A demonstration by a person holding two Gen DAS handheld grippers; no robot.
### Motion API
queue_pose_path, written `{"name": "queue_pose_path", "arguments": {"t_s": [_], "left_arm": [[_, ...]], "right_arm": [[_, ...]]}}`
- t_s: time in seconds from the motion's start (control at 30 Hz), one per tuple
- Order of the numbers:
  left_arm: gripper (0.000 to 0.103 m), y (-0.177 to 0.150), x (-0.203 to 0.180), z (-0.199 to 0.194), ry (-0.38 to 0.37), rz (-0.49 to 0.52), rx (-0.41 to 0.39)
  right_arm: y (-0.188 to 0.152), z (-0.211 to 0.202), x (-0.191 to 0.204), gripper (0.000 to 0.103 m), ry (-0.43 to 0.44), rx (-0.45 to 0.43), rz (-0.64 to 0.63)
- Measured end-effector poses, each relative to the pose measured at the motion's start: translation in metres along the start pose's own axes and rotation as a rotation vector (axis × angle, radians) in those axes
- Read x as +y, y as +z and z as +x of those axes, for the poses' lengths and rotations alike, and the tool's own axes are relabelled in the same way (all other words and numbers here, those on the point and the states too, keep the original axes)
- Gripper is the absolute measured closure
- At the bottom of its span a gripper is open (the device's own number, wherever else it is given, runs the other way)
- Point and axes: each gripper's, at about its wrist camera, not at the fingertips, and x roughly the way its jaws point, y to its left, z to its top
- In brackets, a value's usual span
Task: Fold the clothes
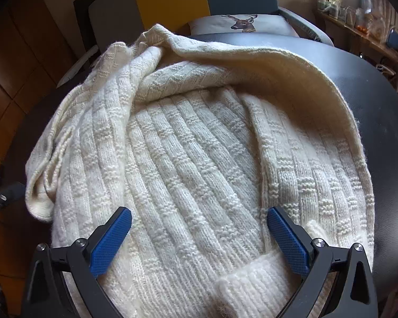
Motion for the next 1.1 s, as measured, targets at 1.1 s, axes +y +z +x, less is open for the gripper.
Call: {"name": "queue_pose_path", "arguments": {"t_s": [1.1], "left_arm": [[0.08,0.099,0.102,-0.047,0.308,-0.424,-0.243]], "right_arm": [[-0.002,-0.022,0.0,0.0,-0.062,-0.011,-0.095]]}}
